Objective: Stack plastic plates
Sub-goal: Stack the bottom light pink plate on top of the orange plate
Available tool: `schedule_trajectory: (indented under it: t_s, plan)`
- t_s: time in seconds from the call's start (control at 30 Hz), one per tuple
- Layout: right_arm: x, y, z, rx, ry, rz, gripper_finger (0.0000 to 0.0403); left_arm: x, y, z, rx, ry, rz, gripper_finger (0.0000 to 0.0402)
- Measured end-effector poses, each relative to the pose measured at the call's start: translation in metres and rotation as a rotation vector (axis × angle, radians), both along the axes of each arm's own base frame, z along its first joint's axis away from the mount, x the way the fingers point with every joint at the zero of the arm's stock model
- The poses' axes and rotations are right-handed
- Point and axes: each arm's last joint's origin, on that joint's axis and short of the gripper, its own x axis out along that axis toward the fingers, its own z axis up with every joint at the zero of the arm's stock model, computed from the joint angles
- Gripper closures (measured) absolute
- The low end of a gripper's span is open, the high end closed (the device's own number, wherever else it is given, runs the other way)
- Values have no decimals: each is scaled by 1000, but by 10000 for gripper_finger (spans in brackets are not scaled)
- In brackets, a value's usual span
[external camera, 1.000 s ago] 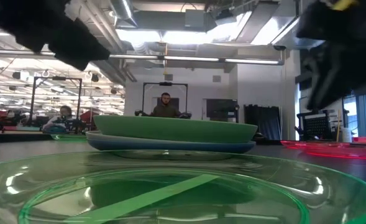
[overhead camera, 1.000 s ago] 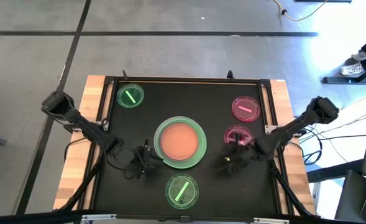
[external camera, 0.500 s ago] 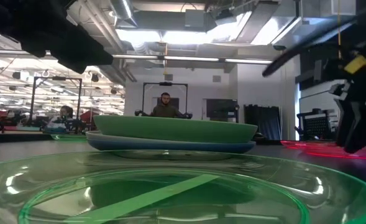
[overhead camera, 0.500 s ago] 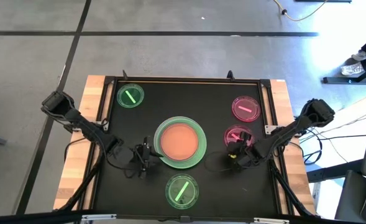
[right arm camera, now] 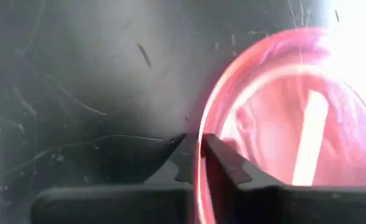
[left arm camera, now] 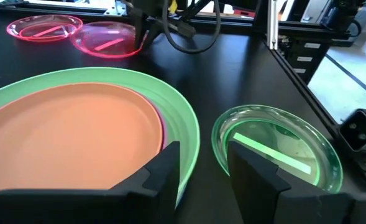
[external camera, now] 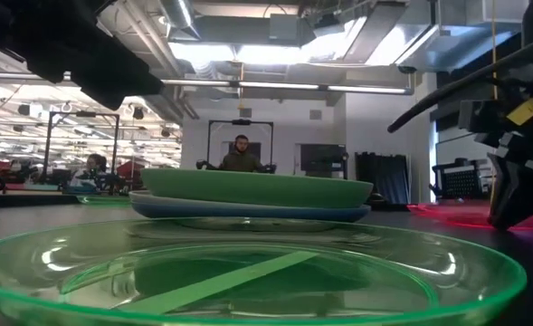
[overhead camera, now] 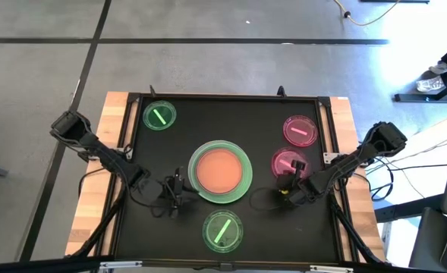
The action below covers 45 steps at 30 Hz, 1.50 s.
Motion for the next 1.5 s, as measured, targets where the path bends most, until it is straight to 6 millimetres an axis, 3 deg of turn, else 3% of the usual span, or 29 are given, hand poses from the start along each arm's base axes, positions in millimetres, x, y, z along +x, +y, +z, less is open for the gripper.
schedule_trajectory:
  t_s: [0.17,0.53,0.87,1.07,1.3,1.5]
  plan:
    - [5,2,7,-47,9,65,387,-1,-2,0,4,1,-12,274]
    - [37,18,52,-217,-76,319,400,-1,-2,0,-1,1,-9,274]
    - [74,31,84,-216,-347,461,401,-1,-2,0,0,0,-6,274]
    - [105,24,82,-170,-477,518,402,-1,-2,0,0,-1,-4,274]
    - [140,12,65,-26,-605,577,402,-1,-2,0,1,-1,-4,274]
    - [156,0,48,14,-617,563,401,-1,-2,0,1,0,-4,274]
